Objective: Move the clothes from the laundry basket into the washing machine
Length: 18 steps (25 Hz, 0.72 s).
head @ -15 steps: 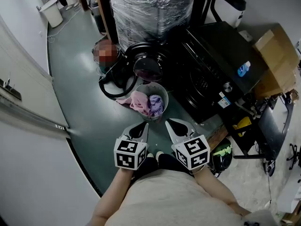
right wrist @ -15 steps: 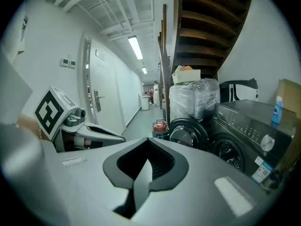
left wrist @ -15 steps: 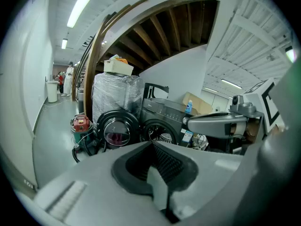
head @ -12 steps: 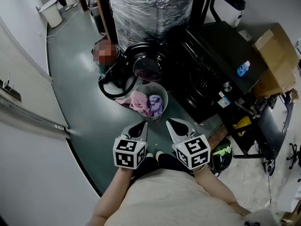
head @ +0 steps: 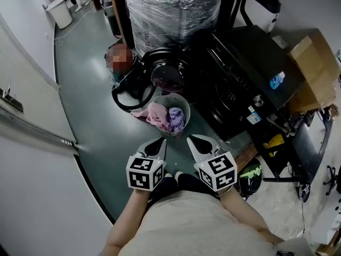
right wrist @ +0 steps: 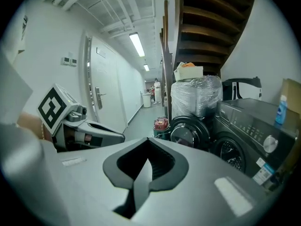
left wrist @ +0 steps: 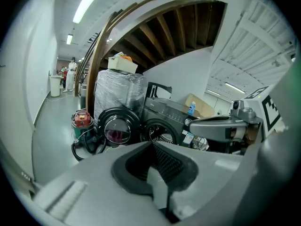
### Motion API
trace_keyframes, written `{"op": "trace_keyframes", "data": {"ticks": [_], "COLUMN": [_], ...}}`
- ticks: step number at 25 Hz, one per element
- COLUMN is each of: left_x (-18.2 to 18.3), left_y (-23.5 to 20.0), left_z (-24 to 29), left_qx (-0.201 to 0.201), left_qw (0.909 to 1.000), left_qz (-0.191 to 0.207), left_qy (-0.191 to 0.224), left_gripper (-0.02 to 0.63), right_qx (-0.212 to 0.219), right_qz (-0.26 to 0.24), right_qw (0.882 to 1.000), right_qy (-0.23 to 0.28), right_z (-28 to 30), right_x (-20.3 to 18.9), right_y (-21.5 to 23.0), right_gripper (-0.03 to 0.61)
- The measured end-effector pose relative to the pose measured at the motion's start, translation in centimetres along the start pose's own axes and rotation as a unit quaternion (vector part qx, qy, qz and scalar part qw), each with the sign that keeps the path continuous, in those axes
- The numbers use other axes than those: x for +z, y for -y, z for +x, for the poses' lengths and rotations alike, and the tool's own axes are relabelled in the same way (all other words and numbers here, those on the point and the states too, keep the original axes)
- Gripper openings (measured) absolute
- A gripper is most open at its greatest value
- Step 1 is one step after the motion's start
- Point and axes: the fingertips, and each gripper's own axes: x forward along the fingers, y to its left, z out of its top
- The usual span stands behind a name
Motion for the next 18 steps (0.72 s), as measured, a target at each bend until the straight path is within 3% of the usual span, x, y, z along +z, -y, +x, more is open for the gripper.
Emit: {"op": "trace_keyframes", "data": {"ticks": [8,18], "left_x": [0.7,0.3], "left_y": [-0.4,-1.8], "left_z": [0.7,3.2], "left_qx": [0.029,0.037], "left_qw": [0.9992,0.9985], "left_qz": [-0.017,-0.040], "left_qy": [0.023,0.002], "left_gripper": [0.000,0.000], "right_qx": [0.007,0.010], "right_qz": [0.024,0.047], "right_qw": [0.999,0.999], "right_qy": [0.022,0.004], "right_z": [-1.1,0.2], "right_x": [-0.2,-1.2], "right_y": [2.0,4.3], "right_gripper": [0.025,0.025]}}
